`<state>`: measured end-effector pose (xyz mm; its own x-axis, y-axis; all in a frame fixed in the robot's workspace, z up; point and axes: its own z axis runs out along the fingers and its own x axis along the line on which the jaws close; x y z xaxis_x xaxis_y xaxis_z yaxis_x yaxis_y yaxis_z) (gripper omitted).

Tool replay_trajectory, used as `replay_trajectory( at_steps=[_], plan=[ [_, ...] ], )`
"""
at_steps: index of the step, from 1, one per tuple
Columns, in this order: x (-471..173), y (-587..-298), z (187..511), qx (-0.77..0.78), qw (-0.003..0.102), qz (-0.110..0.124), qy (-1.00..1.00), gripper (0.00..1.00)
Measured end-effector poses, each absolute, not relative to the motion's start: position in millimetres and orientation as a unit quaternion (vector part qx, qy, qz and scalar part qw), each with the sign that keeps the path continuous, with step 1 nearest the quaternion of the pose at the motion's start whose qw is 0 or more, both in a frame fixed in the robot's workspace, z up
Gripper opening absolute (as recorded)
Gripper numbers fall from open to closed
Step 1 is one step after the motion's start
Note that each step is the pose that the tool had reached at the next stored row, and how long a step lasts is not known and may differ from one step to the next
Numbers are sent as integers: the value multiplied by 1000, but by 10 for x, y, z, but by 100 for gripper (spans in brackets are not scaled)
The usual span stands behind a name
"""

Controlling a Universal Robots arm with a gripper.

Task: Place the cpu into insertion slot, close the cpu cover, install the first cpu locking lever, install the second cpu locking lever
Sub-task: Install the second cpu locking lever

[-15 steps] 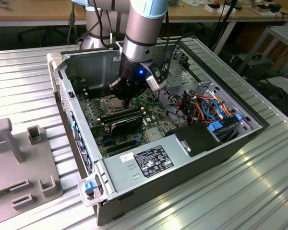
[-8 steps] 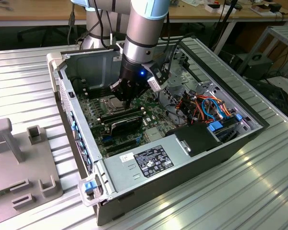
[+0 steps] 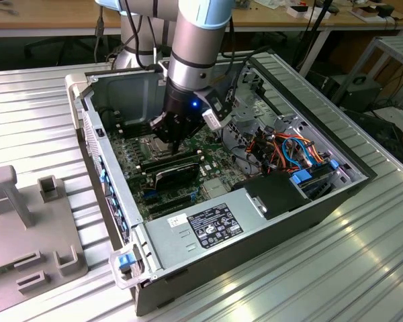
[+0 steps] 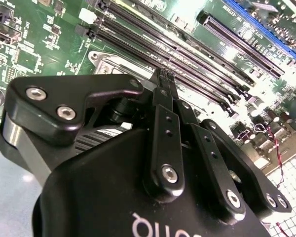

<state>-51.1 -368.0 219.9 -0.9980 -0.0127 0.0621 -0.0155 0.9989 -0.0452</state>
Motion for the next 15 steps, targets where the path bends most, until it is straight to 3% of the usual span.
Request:
replay_trajectory(
  at_steps=[15],
  plan=[
    [-590,-3661,2119,8,33,23,-999,11]
  ],
)
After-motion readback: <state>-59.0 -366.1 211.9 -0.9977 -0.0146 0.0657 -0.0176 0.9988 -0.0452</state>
